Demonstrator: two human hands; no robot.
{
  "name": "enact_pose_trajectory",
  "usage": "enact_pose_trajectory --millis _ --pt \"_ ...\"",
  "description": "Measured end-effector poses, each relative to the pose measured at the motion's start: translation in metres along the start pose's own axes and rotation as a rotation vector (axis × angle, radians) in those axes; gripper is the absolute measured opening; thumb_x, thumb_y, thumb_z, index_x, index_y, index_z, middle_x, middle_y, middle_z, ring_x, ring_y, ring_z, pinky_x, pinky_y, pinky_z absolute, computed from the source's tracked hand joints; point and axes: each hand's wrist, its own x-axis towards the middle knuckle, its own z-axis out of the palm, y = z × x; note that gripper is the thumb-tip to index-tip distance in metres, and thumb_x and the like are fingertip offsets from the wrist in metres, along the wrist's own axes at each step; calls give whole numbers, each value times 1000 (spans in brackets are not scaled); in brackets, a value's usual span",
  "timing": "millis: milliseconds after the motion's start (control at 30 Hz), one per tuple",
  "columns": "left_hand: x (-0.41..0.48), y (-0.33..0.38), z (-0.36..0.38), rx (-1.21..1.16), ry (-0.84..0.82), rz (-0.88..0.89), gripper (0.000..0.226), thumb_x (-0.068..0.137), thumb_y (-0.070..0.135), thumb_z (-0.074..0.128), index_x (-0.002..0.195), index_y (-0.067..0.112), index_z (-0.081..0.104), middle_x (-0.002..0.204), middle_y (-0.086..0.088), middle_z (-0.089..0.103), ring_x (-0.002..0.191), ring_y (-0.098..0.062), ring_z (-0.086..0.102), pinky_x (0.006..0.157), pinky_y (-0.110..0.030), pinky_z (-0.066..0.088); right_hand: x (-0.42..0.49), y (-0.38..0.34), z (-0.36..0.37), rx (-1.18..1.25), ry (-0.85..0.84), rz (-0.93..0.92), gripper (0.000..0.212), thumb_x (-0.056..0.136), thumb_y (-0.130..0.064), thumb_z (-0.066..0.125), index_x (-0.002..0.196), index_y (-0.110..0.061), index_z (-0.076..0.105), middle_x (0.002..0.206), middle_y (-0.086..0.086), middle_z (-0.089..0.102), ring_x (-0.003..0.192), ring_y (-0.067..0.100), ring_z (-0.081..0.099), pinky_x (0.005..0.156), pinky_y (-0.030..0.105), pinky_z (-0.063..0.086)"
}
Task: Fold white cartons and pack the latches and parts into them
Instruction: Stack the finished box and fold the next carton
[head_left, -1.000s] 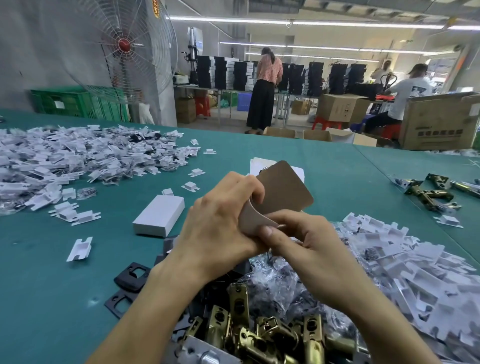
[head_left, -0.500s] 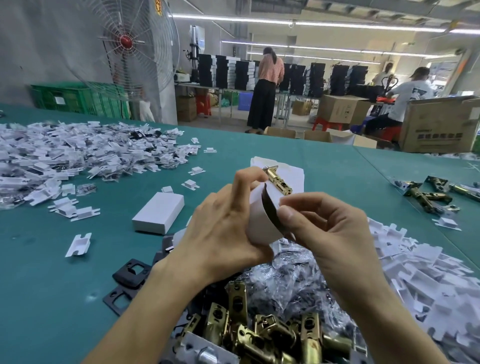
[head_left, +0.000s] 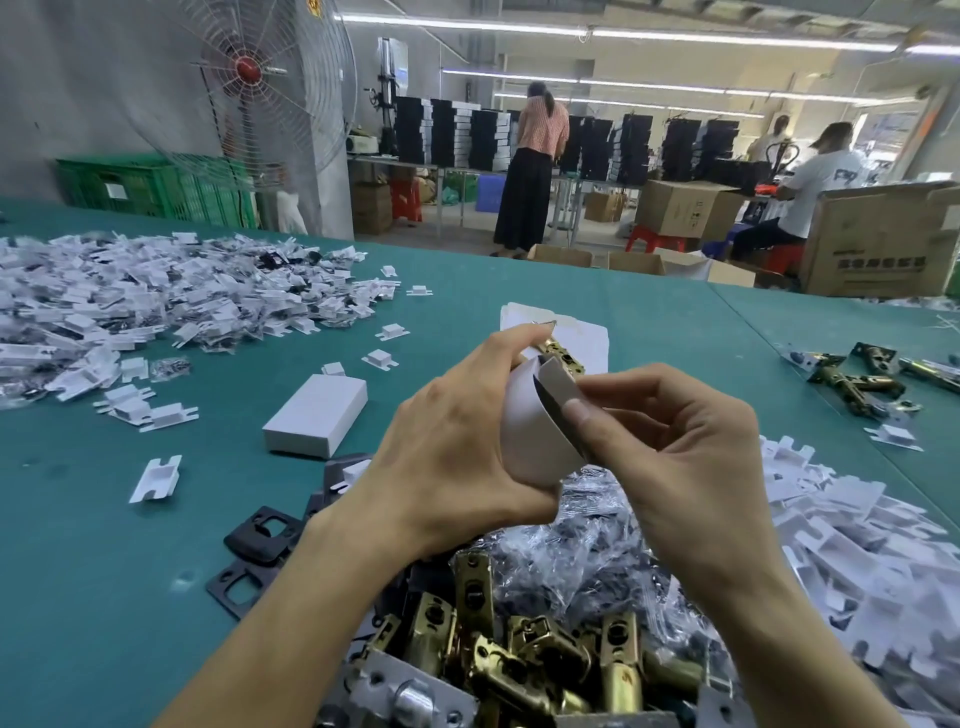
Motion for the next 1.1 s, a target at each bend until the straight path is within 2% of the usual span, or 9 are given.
enact_pose_trajectory --millis 167,367,467,600,667,800,867,933,1100 --pt "0 0 1 25 35 23 95 51 38 77 138 35 40 109 24 46 88 1 49 70 -28 50 1 -3 -2 -4 -67 -20 18 80 -5 79 85 -21 75 86 -9 77 85 9 74 76 23 58" --pt "1 -1 1 -56 40 -5 82 51 46 80 124 38 43 91 26 50 82 2 53 64 -26 44 5 -7 -6 25 -164 -32 27 80 -2 76 89 -28 78 89 -9 78 89 8 73 78 18 56" --pt "2 -3 -2 -152 57 -5 82 51 43 86 120 40 43 83 18 57 75 -3 58 61 -30 50 7 -8 -10 70 -238 -15 25 79 -14 70 97 -29 79 100 -5 73 99 8 69 85 16 52" --pt "1 -4 -1 -221 39 -13 85 52 47 93 121 41 43 86 11 62 80 -15 64 67 -40 55 5 -6 -11 27 -273 -14 35 86 -3 69 101 -33 77 101 0 65 100 8 66 86 15 51" --pt "1 -5 1 -263 37 -26 77 55 46 92 117 38 48 88 11 63 82 -17 64 70 -40 55 5 -4 -9 -21 -269 -24 37 86 1 69 99 -34 78 102 -1 66 101 9 67 85 16 52" --pt "2 -10 5 -457 -30 -38 48 68 23 91 105 23 61 88 17 66 78 -6 63 69 -21 51 6 0 -11 -110 -281 -46 37 86 5 69 99 -28 77 105 -4 68 104 9 67 89 21 54" --pt "2 -13 8 -544 -56 -78 40 71 21 87 103 19 63 91 7 71 81 -17 67 72 -32 56 8 1 -14 -137 -277 -49 36 86 5 69 101 -27 77 105 -5 69 104 8 67 89 21 54" --pt "1 -18 10 -591 -66 -119 40 71 25 86 104 20 64 92 -3 73 84 -27 69 77 -44 57 9 4 -16 -157 -286 -41 34 87 3 69 102 -26 76 106 -5 69 104 6 67 89 19 53" --pt "-2 -31 12 -477 -187 -200 60 62 58 79 116 47 55 95 10 68 87 -12 66 81 -36 57 9 11 -15 -130 -306 66 30 89 1 67 105 -23 75 111 -4 71 101 5 69 92 30 56"
